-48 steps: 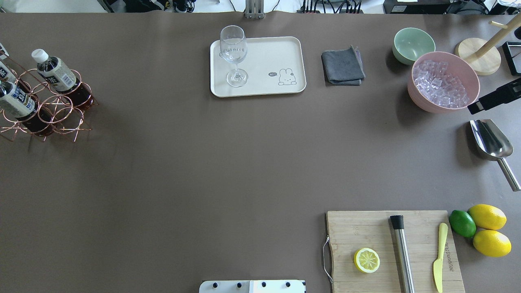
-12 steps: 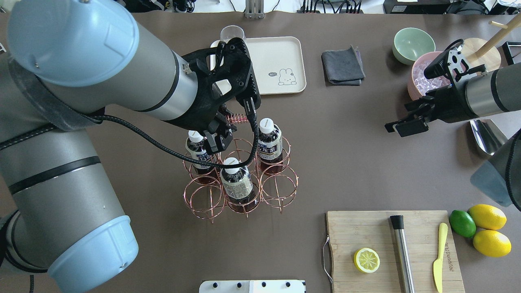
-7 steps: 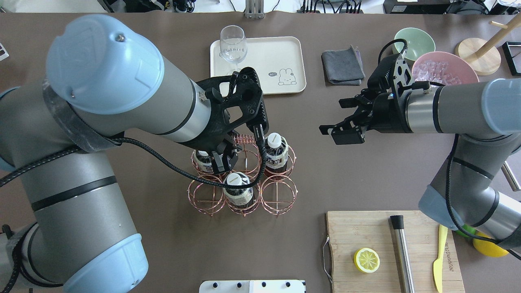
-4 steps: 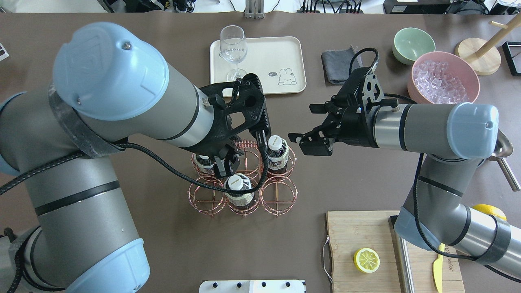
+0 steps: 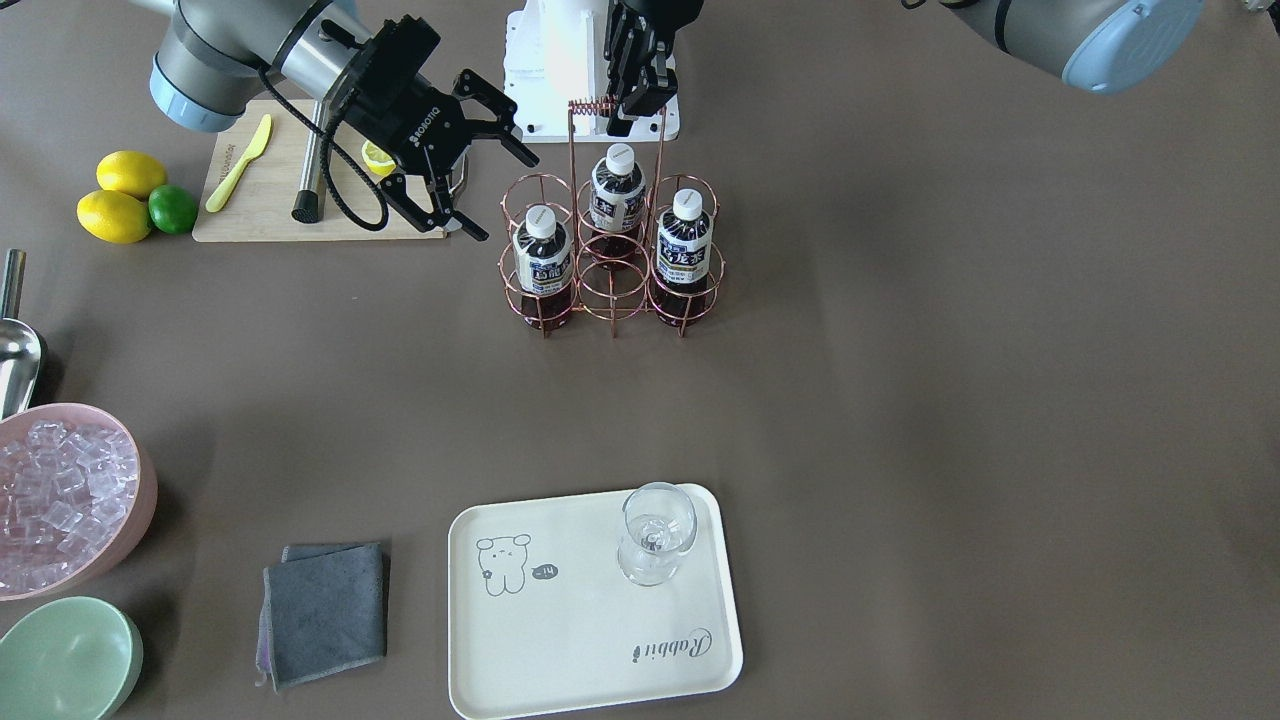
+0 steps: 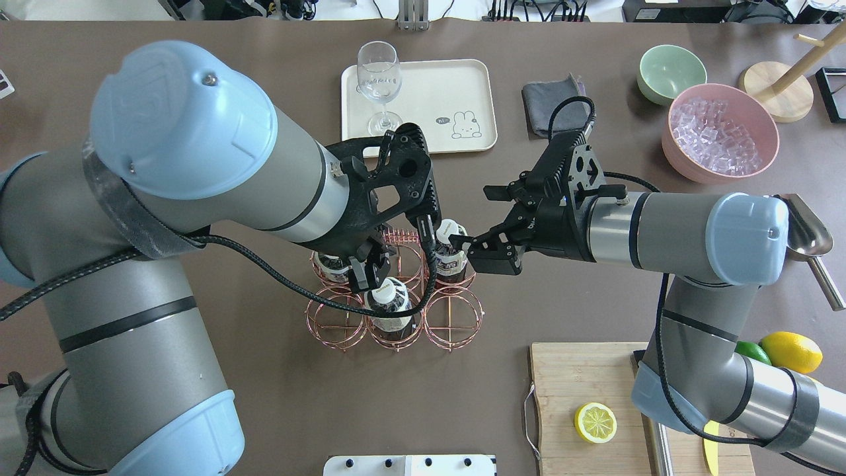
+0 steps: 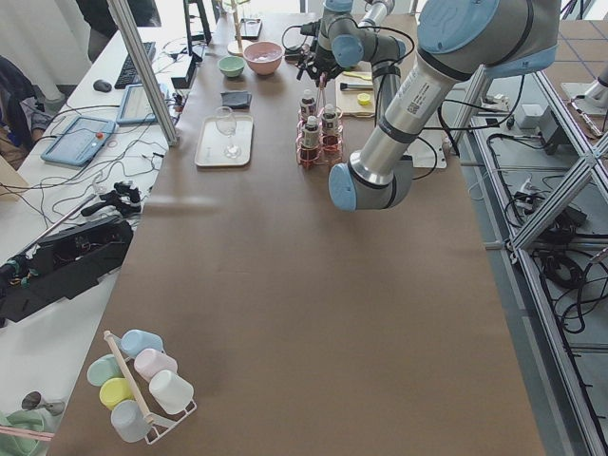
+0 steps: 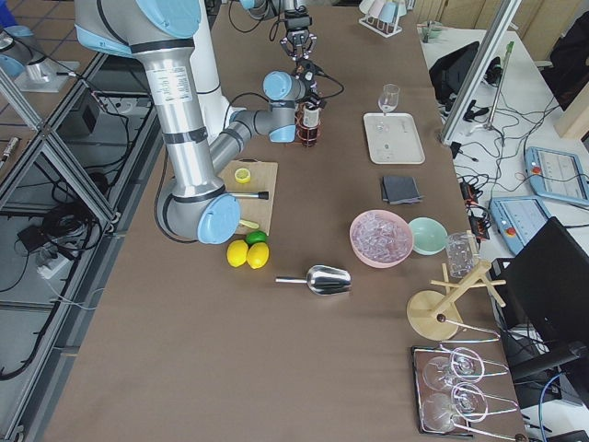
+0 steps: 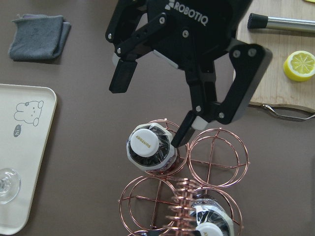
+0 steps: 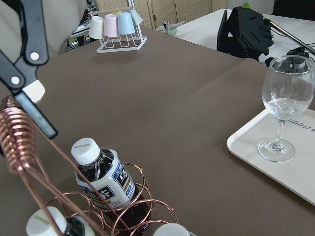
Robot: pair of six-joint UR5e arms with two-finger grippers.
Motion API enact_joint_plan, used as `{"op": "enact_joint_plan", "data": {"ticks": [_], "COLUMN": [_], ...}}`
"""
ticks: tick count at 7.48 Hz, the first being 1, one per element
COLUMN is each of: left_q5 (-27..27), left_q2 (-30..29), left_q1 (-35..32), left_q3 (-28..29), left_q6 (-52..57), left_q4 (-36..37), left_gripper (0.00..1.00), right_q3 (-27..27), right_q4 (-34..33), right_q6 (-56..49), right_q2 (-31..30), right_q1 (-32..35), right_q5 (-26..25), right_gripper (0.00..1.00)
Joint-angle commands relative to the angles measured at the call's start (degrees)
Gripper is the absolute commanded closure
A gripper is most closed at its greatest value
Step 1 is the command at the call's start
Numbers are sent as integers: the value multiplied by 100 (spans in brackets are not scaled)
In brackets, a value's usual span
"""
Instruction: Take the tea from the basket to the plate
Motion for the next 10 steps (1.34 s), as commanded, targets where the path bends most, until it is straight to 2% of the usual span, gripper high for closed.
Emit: {"op": "enact_joint_plan", "data": {"ticks": [1,3,4,5,7,8,10], "left_q5": [0,-9,-9,-9,-9,-17,-17], "left_q2": [0,0,0,0,0,0,0], "left_q1": [1,1,-8,-8,-8,-8,-8], "left_q3": [-1,-1,-1,-10,-19,-19,-10], "left_q6": [0,0,0,0,0,0,0], "left_q4": [0,0,0,0,0,0,0], "left_gripper": [100,100,100,100,100,100,100], "right_q3": [-21,-47,-56,-65,-214,-301,-346], "right_q4": [1,9,9,1,-34,-17,1], "right_q6": [-88,-97,-97,-97,-97,-106,-176], "right_q2": [-21,-12,5,40,198,242,278], "right_q1": [-359,-368,-386,-412,-482,-482,-482], "right_q5": [-421,-448,-544,-623,-956,-967,-975], "right_gripper": [0,0,10,13,13,13,31]}}
